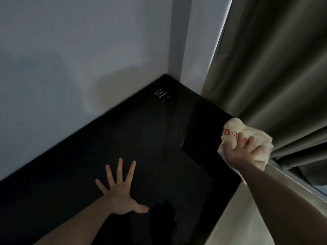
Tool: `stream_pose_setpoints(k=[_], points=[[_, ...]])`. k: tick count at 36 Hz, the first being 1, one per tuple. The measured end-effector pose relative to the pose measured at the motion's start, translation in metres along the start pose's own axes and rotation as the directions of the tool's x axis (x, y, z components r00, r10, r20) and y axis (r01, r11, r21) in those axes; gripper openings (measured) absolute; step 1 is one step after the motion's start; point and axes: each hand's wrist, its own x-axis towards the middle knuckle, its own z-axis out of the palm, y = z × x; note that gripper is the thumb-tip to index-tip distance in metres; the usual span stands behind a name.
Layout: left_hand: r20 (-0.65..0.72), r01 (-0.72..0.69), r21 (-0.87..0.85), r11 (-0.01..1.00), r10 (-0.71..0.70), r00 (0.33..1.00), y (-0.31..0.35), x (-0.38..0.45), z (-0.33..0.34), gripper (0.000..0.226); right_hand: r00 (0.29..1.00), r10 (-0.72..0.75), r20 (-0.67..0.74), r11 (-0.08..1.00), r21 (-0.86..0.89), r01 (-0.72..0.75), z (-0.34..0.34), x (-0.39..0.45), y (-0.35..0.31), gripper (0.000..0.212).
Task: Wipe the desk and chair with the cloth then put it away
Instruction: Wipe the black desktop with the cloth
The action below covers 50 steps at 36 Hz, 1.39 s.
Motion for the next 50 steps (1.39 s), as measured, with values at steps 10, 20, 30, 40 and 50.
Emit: stream_pose_setpoints(k=[10, 20, 30, 40, 50], points=[[0.018, -0.04, -0.019, 0.999, 0.04, 0.999, -0.006, 0.006, -0.003, 0.156, 0.997, 0.082, 0.006, 0.996, -0.042, -0.082, 0.011, 0.004, -0.066, 0.084], [-0.023, -0.049, -0.036, 0.998, 0.048, 0.999, -0.012, 0.01, 0.0, 0.154, 0.993, -0.102, 0.055, 0.974, -0.198, 0.111, 0.027, 0.02, -0.175, 0.081], [-0.032, -0.037, -0.016, 0.999, 0.037, 0.999, -0.013, 0.015, -0.001, 0.155, 0.858, -0.484, 0.171, 0.795, -0.324, 0.513, 0.072, -0.001, -0.284, 0.075], [-0.067, -0.033, -0.005, 0.999, 0.033, 0.997, -0.012, 0.016, 0.003, 0.156, 0.684, -0.673, 0.279, 0.625, -0.278, 0.729, 0.099, -0.039, -0.285, 0.073], [-0.071, -0.016, 0.002, 1.0, 0.017, 0.997, -0.008, 0.012, 0.003, 0.157, 0.742, -0.657, 0.134, 0.705, -0.24, 0.668, 0.078, -0.039, -0.187, 0.07]])
